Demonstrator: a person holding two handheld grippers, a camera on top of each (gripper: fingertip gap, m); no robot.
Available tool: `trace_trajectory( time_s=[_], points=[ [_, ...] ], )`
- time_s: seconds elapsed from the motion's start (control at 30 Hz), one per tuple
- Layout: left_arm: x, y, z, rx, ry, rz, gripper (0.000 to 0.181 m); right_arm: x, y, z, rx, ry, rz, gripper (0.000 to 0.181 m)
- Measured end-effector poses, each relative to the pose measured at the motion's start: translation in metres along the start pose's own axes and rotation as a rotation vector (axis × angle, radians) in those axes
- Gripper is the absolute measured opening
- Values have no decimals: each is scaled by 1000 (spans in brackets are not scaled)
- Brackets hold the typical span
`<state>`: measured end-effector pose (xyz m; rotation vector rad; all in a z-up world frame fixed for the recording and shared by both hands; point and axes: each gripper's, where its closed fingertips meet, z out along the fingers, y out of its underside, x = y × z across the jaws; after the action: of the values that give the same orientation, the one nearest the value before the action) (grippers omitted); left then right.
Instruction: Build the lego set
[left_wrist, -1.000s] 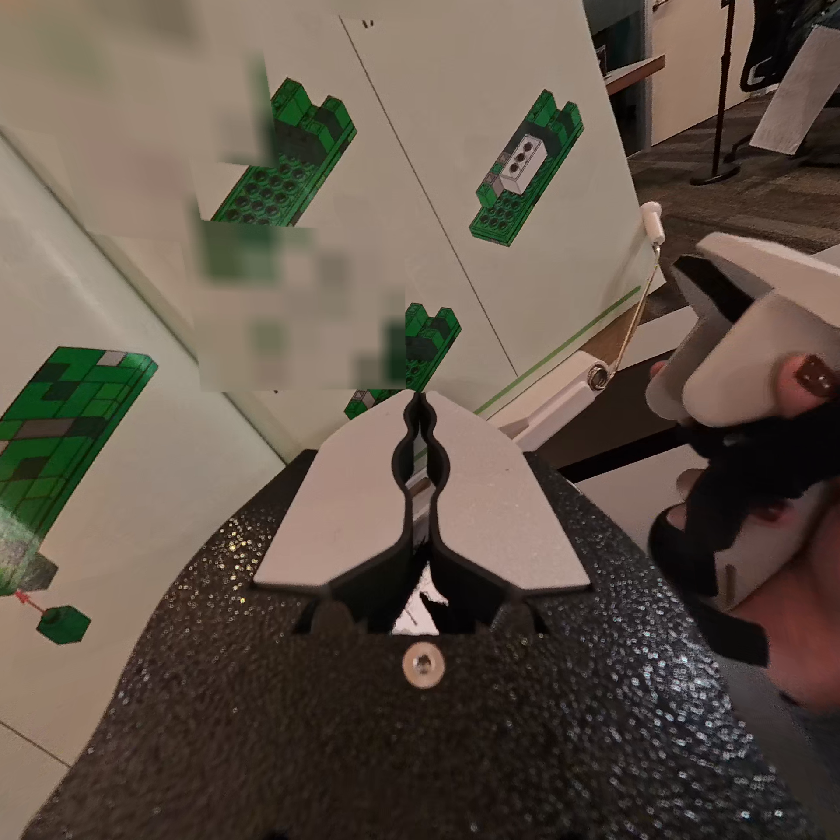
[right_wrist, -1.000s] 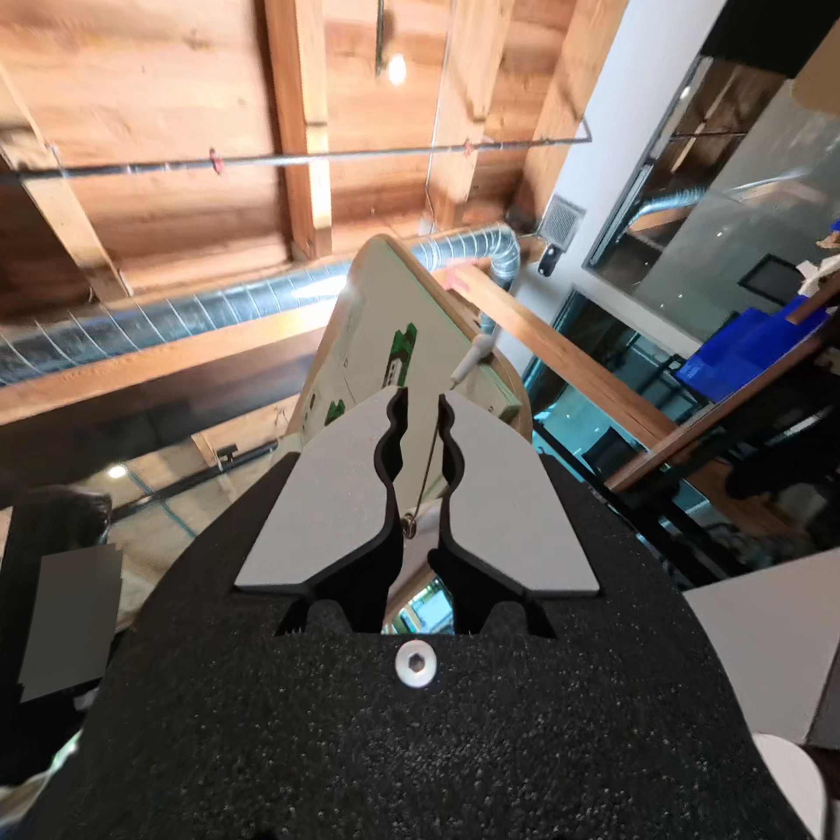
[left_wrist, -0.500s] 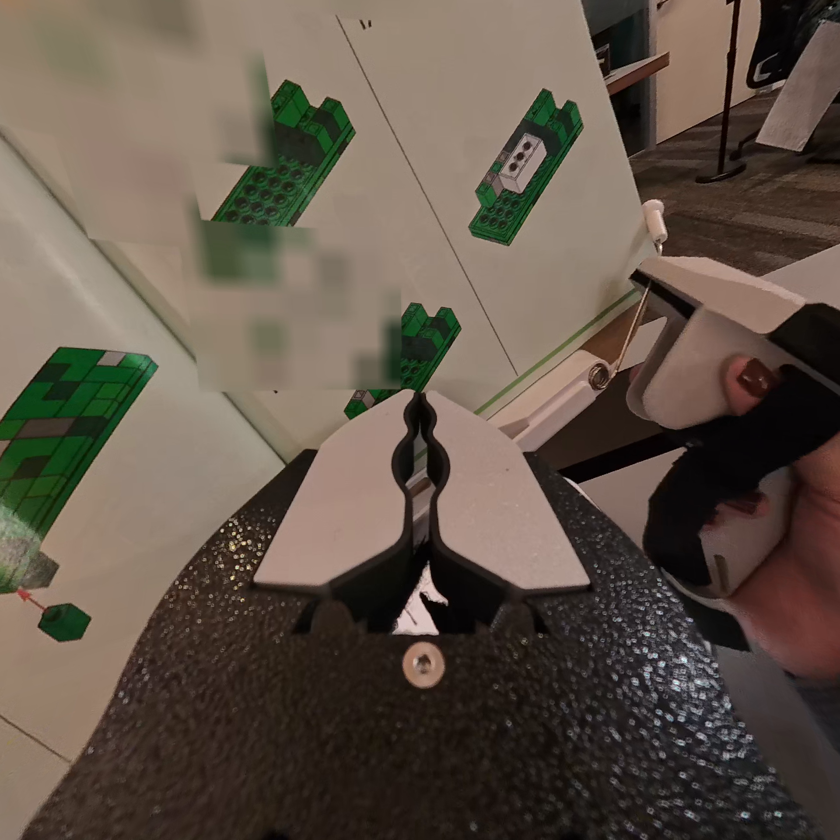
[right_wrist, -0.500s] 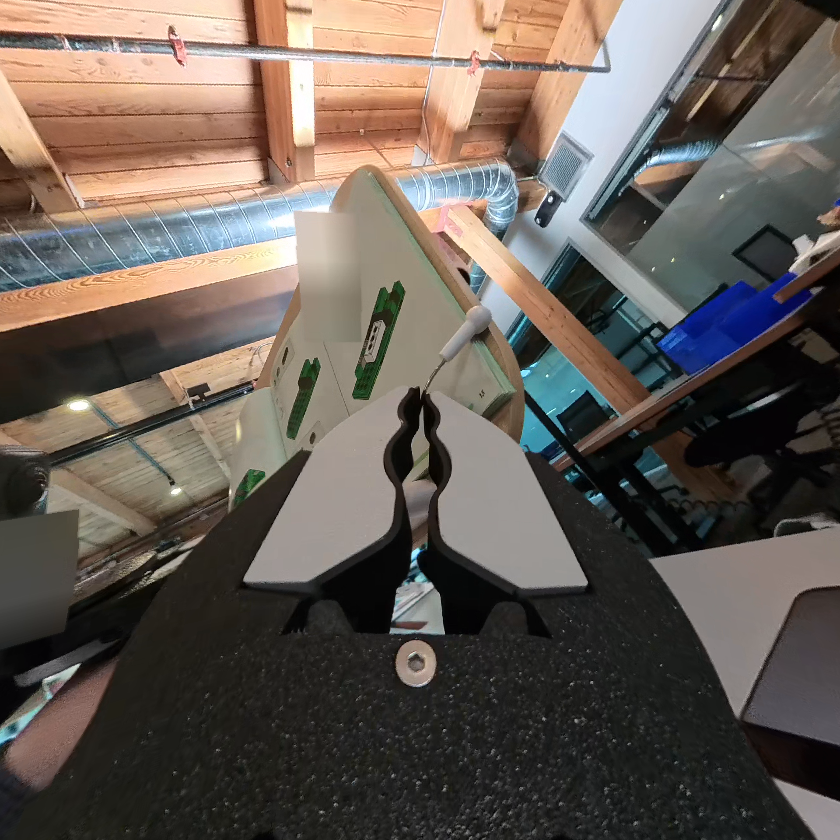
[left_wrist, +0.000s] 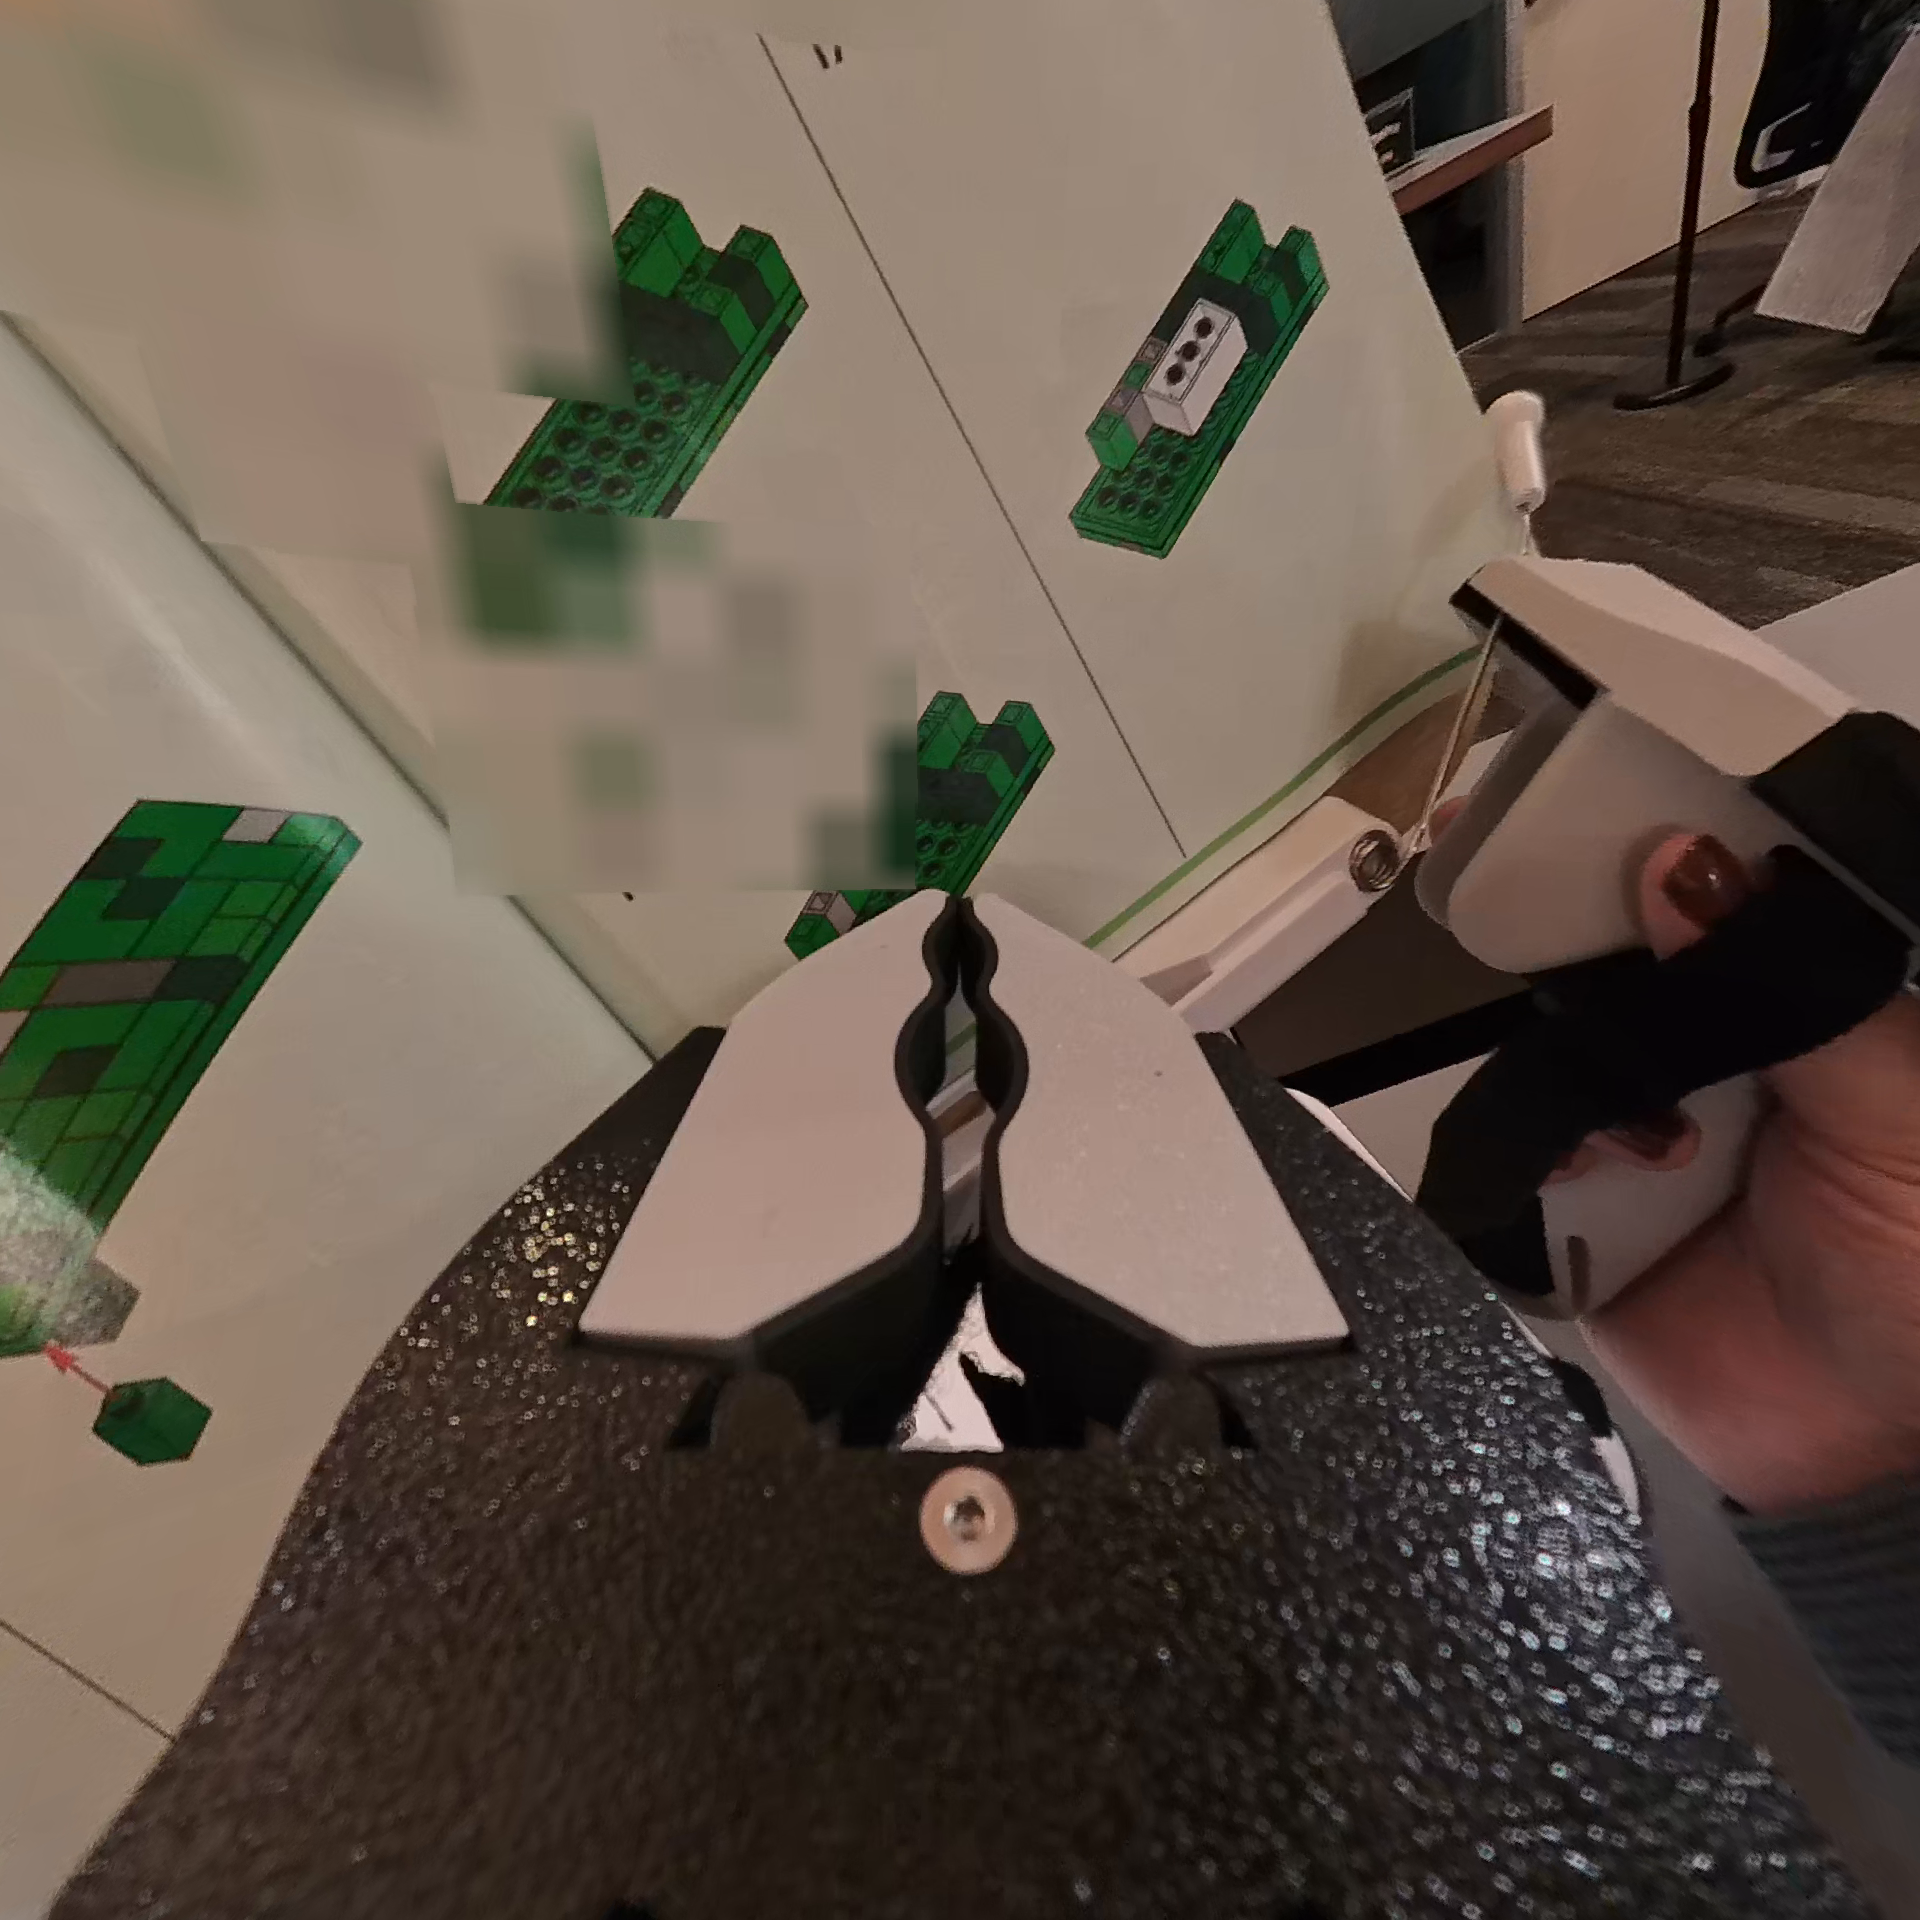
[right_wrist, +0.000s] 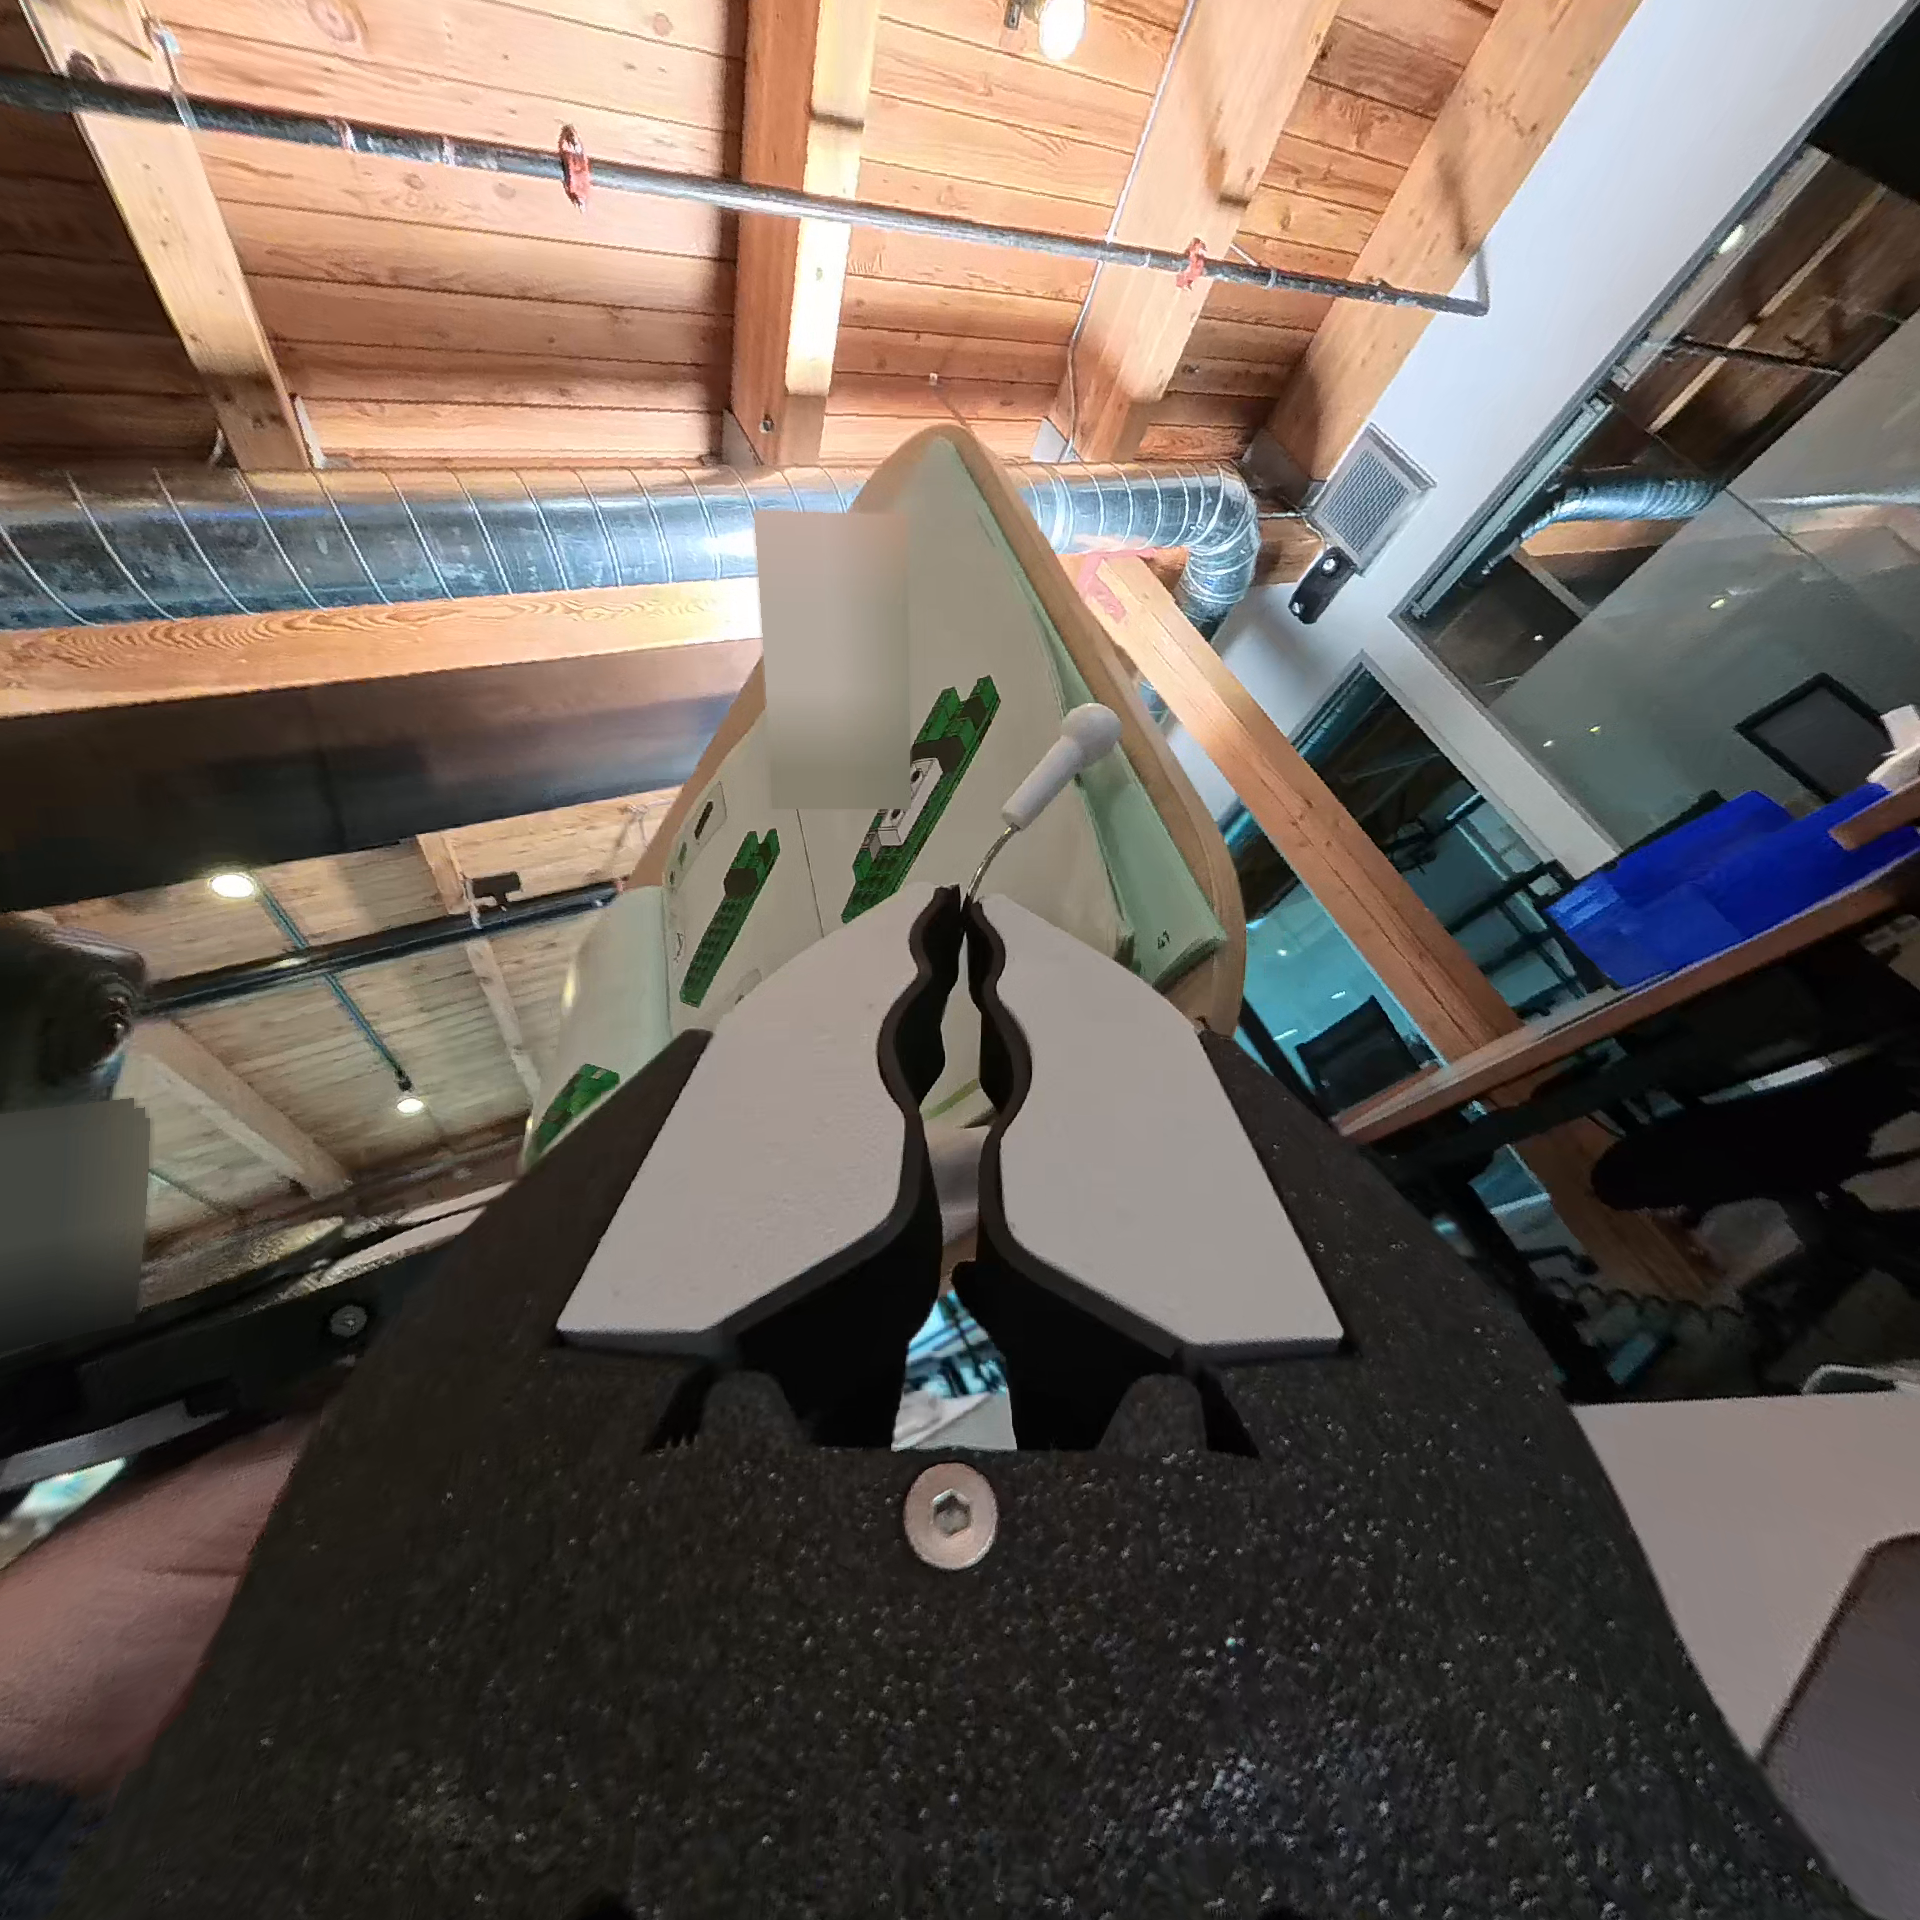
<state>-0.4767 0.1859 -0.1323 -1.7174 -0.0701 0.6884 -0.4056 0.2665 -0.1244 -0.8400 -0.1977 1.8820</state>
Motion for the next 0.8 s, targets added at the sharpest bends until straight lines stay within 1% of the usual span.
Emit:
trace_trajectory(
  time_s=[0.13,0.3,0.37,0.4,0.43,0.67,0.8],
  points=[
    [0,0,0,2,2,-10,0,4,-1,3,2,-22,84,2],
    [0,0,0,1,-2,-7,0,3,-5,5,-18,-61,159,11],
    [1,0,0,0,-4,-5,0,4,-5,6,-21,-55,175,9],
    [1,0,0,1,-5,-4,0,5,-6,5,-16,-53,179,3],
    [1,0,0,1,-5,-4,0,5,-6,5,-7,-61,184,2],
    [1,0,0,-11,-39,32,0,-1,-10,4,95,-158,260,1],
    [2,0,0,-8,-34,24,0,-3,-10,5,104,-182,260,1]
  ],
)
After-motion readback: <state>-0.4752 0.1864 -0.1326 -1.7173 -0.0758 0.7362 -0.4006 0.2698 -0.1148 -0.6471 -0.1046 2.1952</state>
